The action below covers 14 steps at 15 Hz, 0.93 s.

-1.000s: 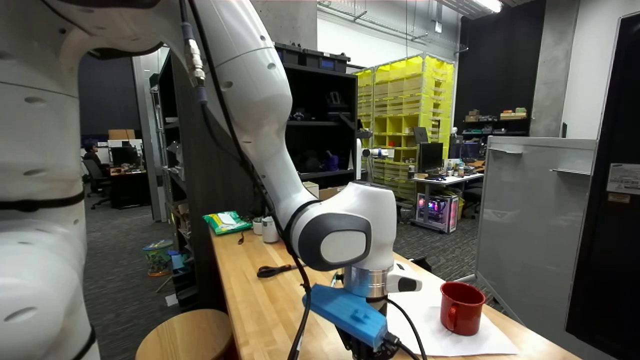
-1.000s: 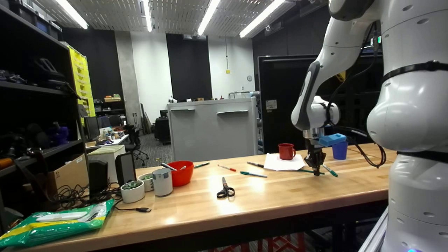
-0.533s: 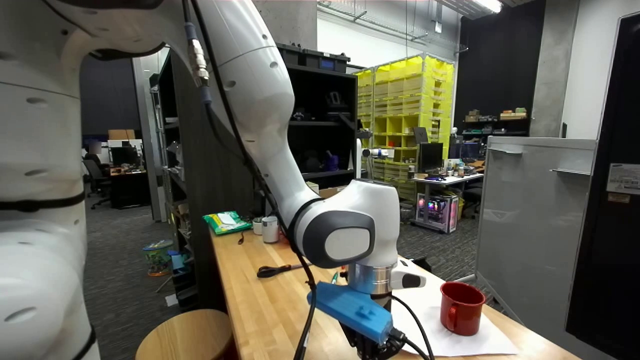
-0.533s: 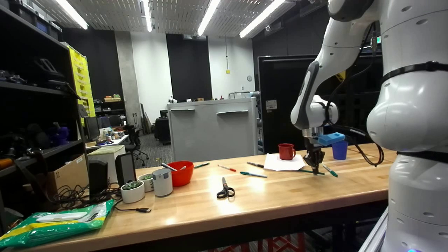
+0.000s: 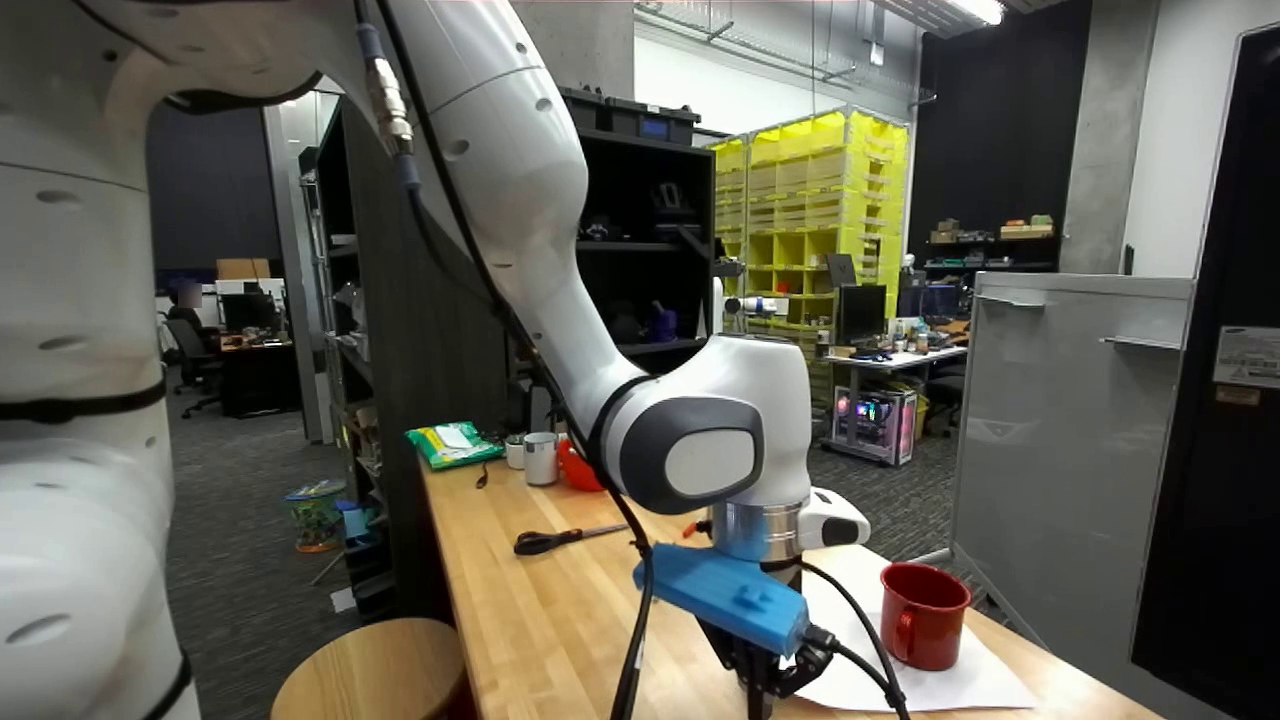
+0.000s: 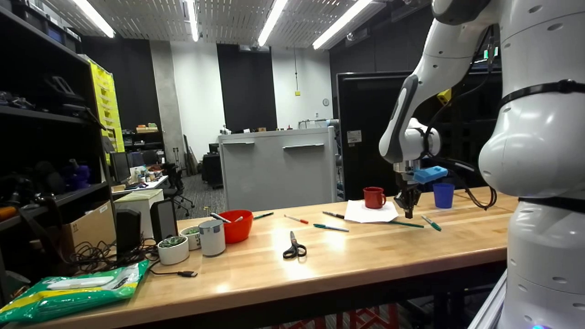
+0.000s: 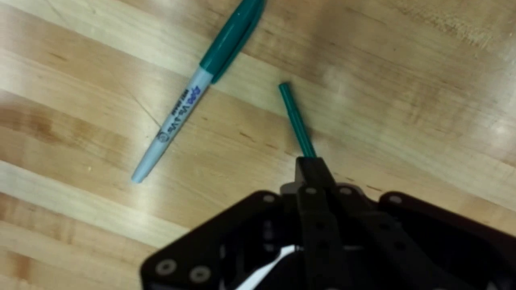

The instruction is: Take the green pen out of the orange mug and place it on the right side of the counter.

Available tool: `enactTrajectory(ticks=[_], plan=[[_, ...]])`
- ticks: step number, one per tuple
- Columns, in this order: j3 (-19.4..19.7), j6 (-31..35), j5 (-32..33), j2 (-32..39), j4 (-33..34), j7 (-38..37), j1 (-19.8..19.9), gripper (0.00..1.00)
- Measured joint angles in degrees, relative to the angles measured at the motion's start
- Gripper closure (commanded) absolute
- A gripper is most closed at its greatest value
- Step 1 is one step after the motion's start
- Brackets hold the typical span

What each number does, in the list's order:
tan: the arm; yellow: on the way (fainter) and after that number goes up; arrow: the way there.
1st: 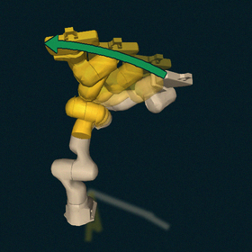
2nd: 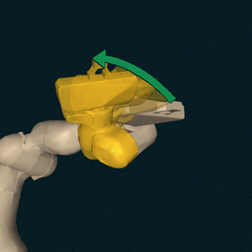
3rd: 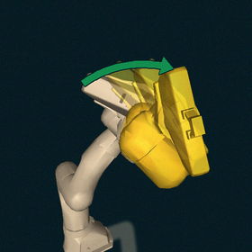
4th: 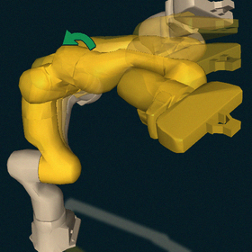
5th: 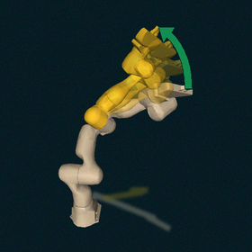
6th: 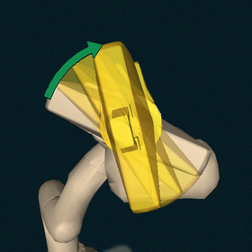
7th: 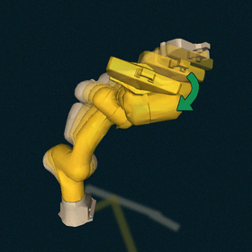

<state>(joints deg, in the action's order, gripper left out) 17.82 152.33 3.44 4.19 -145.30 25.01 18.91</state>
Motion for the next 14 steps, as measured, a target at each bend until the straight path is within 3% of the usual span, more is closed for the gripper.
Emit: enactTrajectory(ticks=[14], plan=[[-1.25,-0.02,-8.35,3.33,3.36,5.97,0.26,1.0]])
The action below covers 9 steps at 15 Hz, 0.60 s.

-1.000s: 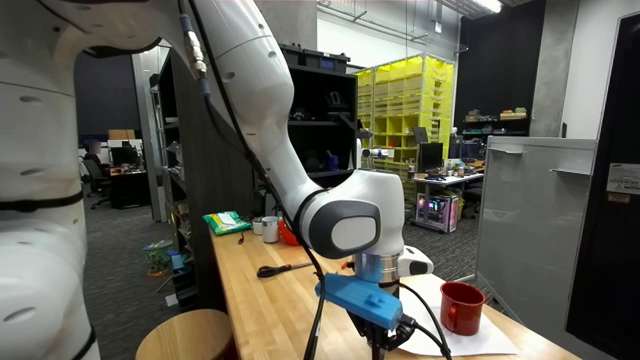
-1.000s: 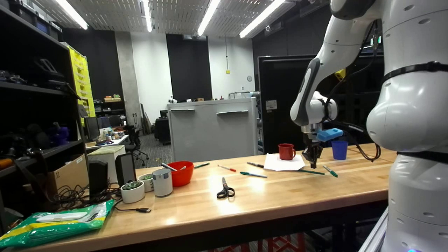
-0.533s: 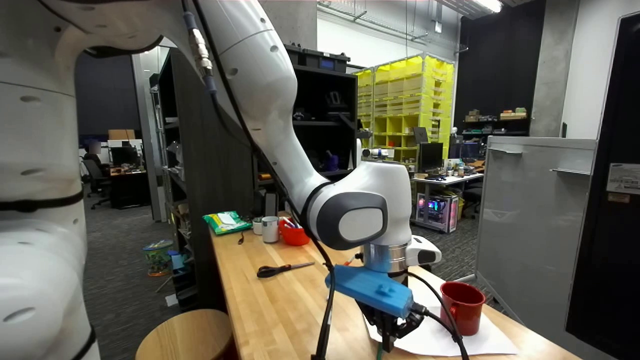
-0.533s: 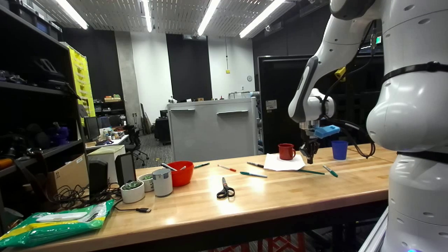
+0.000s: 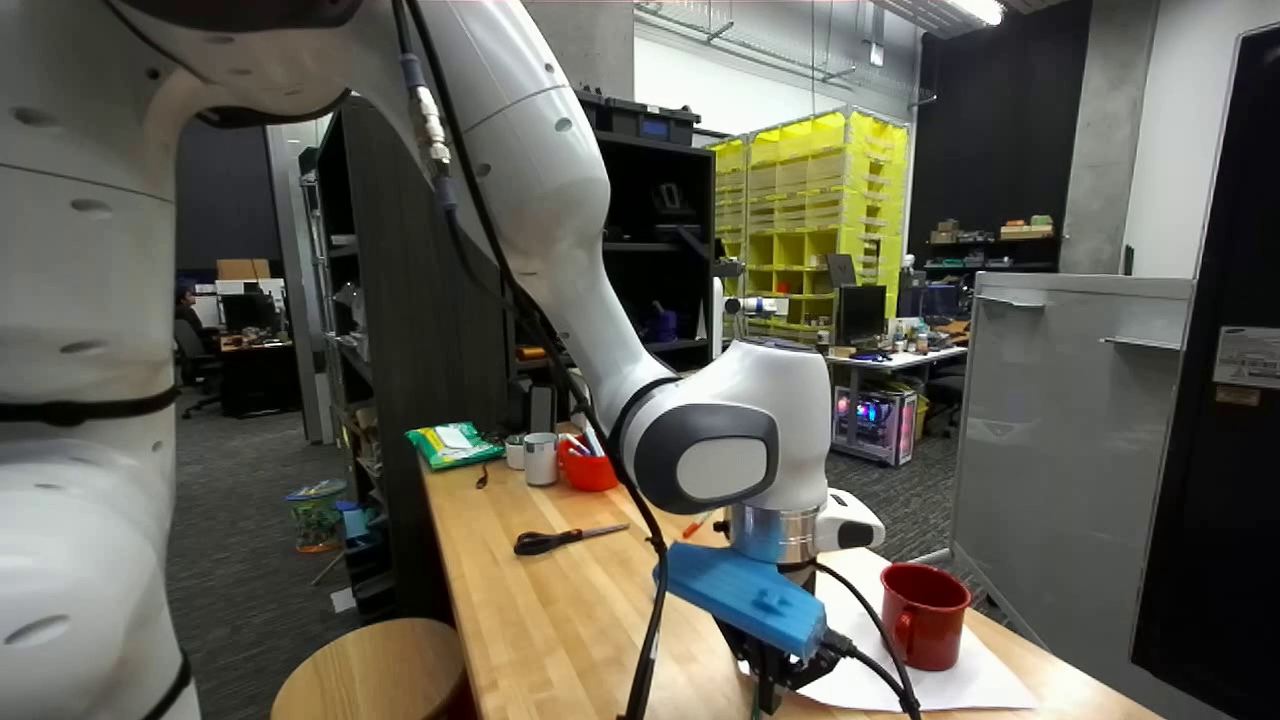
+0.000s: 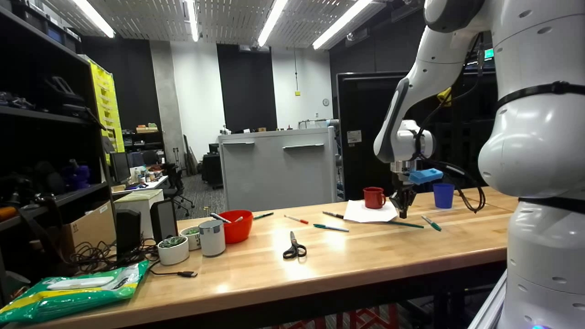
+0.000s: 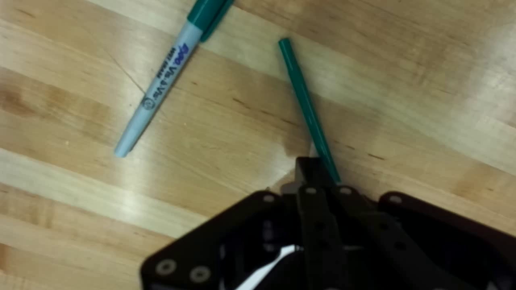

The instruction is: Take the green pen out of the orange mug and place it on the right side of the counter.

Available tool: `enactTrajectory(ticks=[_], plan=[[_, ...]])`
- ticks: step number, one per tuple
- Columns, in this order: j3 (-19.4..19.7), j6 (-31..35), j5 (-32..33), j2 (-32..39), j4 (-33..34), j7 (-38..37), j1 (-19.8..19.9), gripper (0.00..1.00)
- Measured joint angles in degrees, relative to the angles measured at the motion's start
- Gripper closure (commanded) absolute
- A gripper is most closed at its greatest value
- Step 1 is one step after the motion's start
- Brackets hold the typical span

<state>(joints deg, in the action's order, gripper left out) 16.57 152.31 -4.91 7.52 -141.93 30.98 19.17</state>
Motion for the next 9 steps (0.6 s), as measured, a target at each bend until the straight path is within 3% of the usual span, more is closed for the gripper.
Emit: enactTrajectory(ticks=[9], plan=[[-1.96,0.0,-4.7,3.12,1.4,4.59,2.43,1.0]])
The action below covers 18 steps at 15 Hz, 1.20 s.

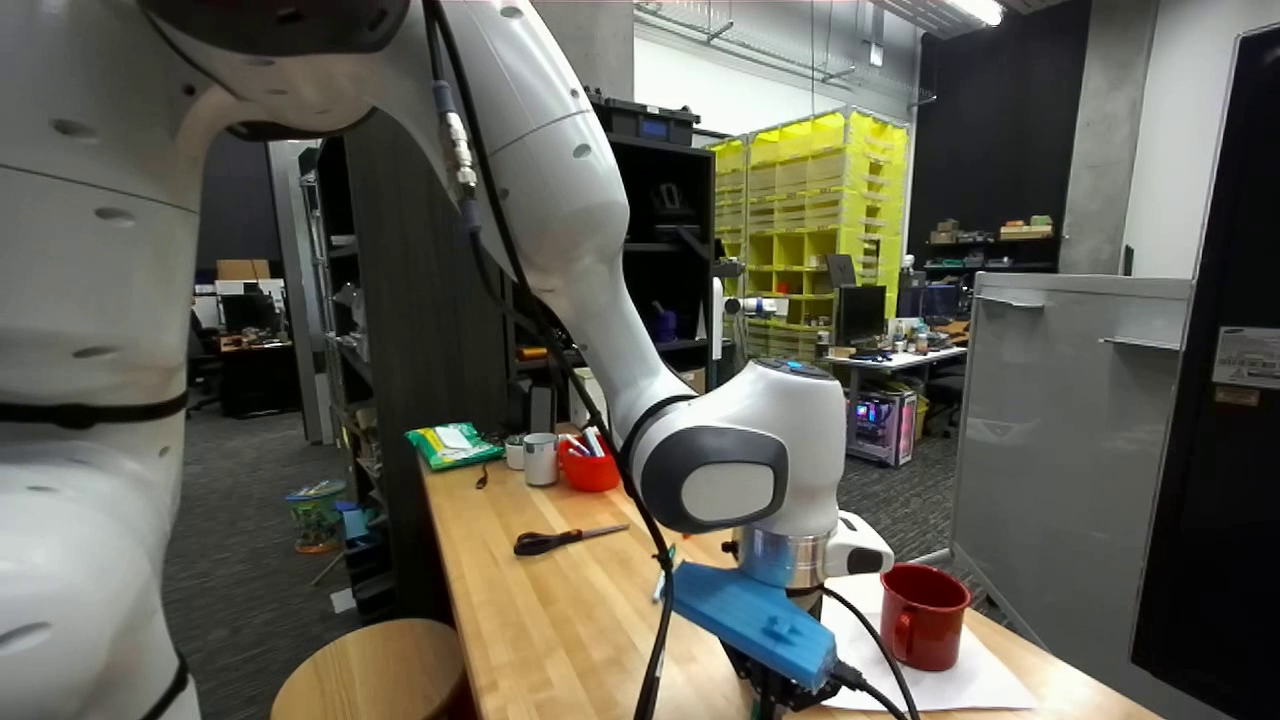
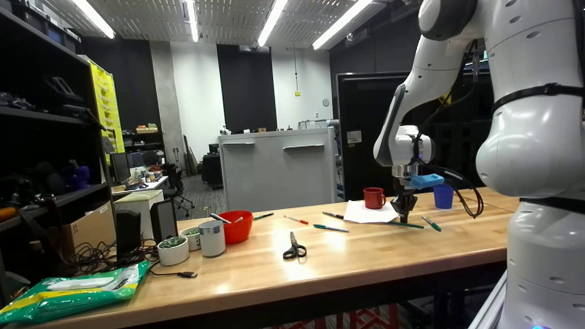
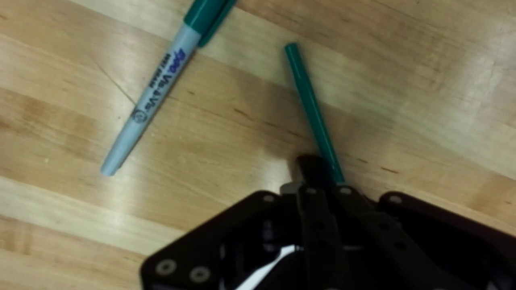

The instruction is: Take the green pen out of the orange mug and place it on the right side of the counter.

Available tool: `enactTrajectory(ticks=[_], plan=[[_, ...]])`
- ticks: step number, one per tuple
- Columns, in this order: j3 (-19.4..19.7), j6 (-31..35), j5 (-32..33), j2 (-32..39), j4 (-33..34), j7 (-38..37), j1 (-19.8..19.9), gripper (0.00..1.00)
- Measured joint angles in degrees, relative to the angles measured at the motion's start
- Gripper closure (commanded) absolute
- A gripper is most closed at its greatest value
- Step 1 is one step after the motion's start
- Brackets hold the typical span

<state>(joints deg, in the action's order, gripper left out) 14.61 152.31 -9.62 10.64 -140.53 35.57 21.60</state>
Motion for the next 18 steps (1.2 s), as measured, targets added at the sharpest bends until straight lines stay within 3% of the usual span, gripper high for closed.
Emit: enactTrajectory(ticks=[18], plan=[[-1.88,-0.03,-1.45,-0.21,-0.6,1.23,0.7,1.0]])
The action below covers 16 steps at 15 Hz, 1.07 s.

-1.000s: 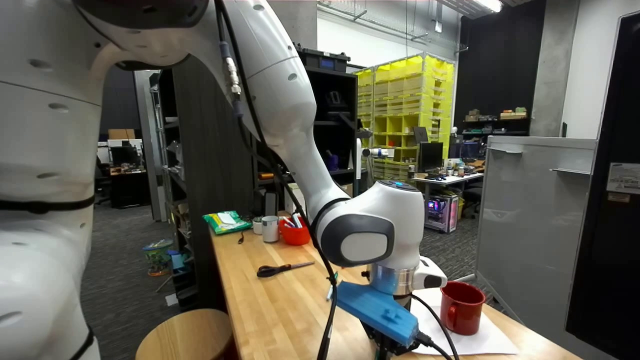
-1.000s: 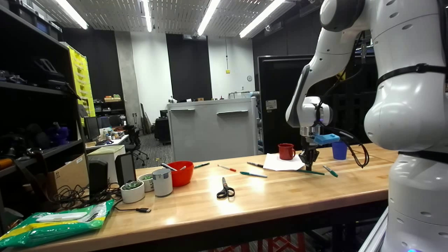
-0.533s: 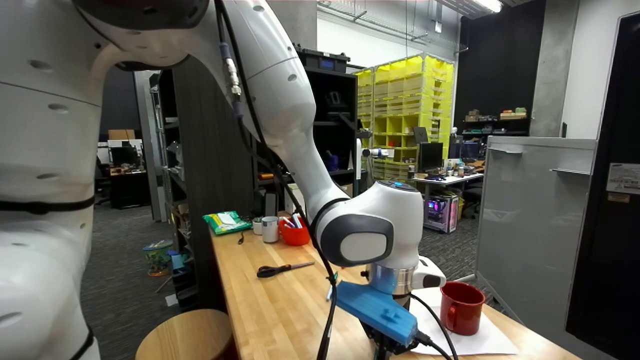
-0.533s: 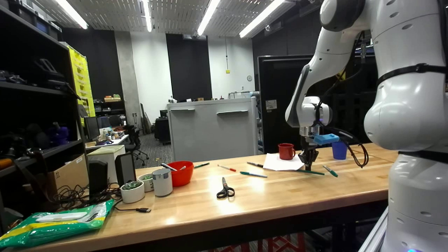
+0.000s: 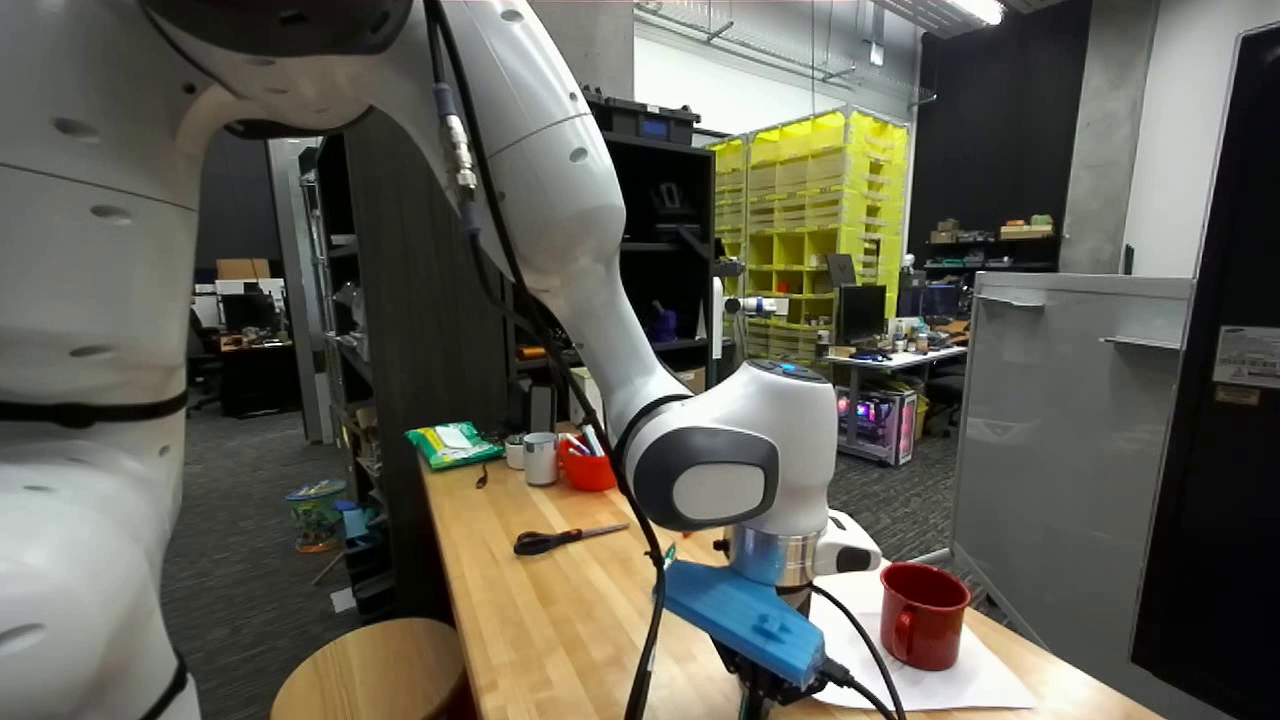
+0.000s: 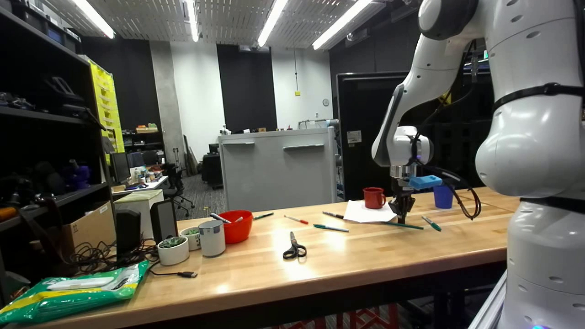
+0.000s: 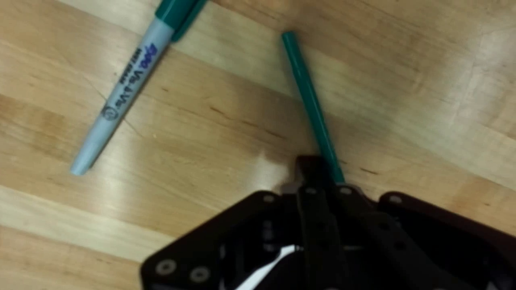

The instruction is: Take the green pen out of the orange mug and place it on the right side of the counter.

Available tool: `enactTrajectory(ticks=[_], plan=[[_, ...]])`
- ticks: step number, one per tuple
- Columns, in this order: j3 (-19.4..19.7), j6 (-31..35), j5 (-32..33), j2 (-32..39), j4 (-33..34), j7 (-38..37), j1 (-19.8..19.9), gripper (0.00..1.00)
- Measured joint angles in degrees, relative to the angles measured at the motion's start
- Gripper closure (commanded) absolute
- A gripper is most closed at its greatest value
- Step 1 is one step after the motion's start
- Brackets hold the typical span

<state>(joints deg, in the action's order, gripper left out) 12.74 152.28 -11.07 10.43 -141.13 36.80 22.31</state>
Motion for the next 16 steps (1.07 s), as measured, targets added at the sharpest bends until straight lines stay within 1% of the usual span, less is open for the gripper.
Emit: enactTrajectory(ticks=[9,16], plan=[[-0.35,0.47,0.0,-2.86,-4.07,-0.28,-1.03,1.0],[-0.44,0.78,0.0,-5.14,-7.27,-1.11,-2.97,1.0]])
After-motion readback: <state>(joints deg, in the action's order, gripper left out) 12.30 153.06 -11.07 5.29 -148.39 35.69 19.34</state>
